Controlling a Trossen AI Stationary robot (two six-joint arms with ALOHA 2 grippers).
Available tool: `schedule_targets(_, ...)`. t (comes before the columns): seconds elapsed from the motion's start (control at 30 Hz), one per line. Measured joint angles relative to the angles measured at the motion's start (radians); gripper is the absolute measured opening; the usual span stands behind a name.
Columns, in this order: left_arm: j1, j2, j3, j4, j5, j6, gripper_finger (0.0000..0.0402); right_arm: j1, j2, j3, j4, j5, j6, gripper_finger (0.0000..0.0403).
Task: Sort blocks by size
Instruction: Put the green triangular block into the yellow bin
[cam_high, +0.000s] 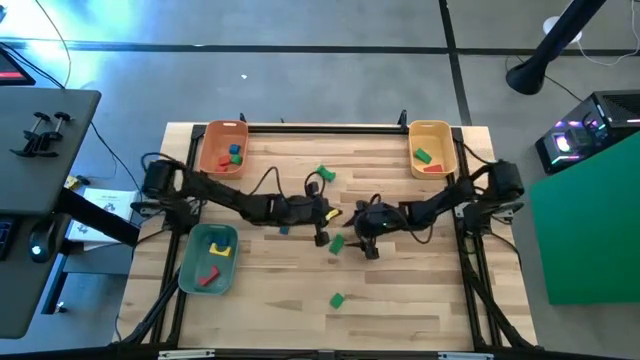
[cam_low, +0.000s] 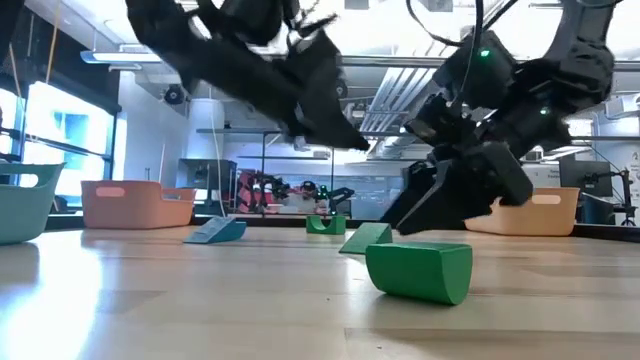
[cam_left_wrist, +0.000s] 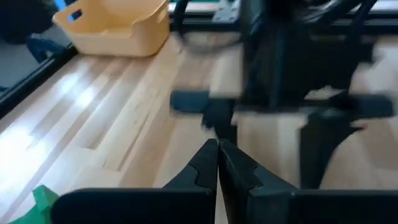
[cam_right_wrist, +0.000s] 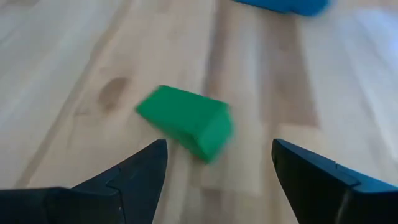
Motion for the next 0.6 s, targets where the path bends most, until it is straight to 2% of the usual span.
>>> schedule_targets(0.1,-0.030,-0.073,0.000,-0.110,-0.011,0.001,0.0000,-0.002,0.052,0.056,-0.018,-0.079,-0.157,0.0286)
schedule_targets(0.2,-0.064,-0.125,0.000,-0.165,-0.065,-0.014,0.0000,-0.013,0.109,0.115,-0.064,-0.139,-0.252,0.0284)
schedule_targets(0.43,-0.112,-0.135,0.000,-0.169,-0.123,-0.013,0.0000,-0.087,0.201,0.195,-0.098,-0.354,-0.243,0.0253)
schedule_targets(0.6,-0.114,-0.124,0.000,-0.190,-0.132,-0.044,0.0000,-0.124,0.208,0.197,-0.098,-0.397,-0.190,0.0207)
